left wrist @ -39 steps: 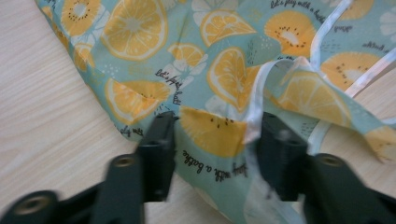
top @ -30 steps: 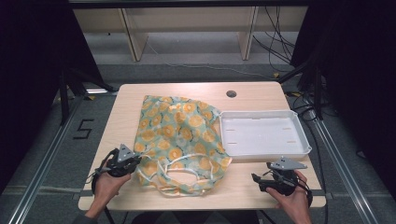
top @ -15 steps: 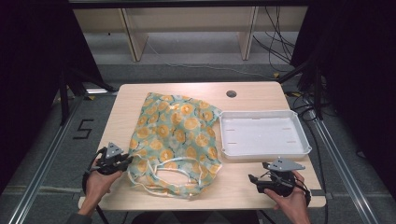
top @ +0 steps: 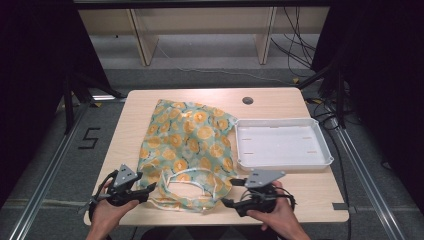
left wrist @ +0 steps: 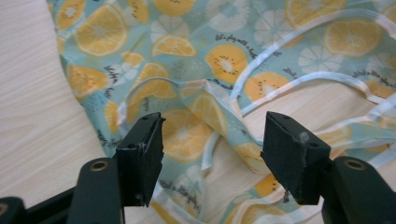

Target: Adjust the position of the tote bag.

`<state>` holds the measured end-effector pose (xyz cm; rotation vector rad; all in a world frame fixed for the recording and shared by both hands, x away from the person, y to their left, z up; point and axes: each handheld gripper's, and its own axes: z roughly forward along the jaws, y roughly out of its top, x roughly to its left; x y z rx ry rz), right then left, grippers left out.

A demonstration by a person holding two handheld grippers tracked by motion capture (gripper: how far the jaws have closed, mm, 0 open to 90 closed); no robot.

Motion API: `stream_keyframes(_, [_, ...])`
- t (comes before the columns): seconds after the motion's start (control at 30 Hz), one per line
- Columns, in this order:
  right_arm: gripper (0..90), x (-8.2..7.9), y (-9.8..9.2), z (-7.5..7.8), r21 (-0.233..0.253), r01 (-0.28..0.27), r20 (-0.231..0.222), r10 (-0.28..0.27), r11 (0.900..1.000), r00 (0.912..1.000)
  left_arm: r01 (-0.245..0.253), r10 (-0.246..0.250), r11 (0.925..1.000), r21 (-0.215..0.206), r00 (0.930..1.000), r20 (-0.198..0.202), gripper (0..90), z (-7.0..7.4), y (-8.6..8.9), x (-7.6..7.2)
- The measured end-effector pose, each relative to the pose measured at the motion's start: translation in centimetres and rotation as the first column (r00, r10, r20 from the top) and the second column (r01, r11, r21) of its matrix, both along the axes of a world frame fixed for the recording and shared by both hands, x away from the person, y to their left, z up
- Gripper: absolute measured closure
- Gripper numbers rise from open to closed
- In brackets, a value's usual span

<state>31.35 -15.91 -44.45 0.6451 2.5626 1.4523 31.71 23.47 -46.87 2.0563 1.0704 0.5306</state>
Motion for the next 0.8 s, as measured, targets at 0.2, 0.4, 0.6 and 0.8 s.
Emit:
stream_keyframes(0.2, [32.5,1.2,5.2,-1.6,-0.147,-0.153,0.007,0.156,0.977,0.9877,0.025,-0.025,0.9988,0.041,0.9997,-0.004,37.6,0.1,0.3,0.0])
stream_keyframes(0.4, [68.4,1.8,7.4,-3.7,-0.304,-0.234,-0.025,0.238,0.923,0.9708,0.029,-0.028,0.9995,0.015,0.9994,-0.021,37.6,0.0,0.1,-0.1])
stream_keyframes(0.6, [90.0,2.3,8.1,-2.0,-0.324,-0.277,0.06,0.312,0.904,0.9481,0.043,-0.043,0.9991,-0.001,0.9991,-0.002,37.6,0.1,-0.1,-0.1])
stream_keyframes(0.8, [90.0,5.8,7.0,2.6,-0.172,-0.158,0.181,0.189,0.972,0.9651,0.058,-0.058,0.9983,-0.002,0.9977,0.035,38.7,0.5,-0.7,-0.5])
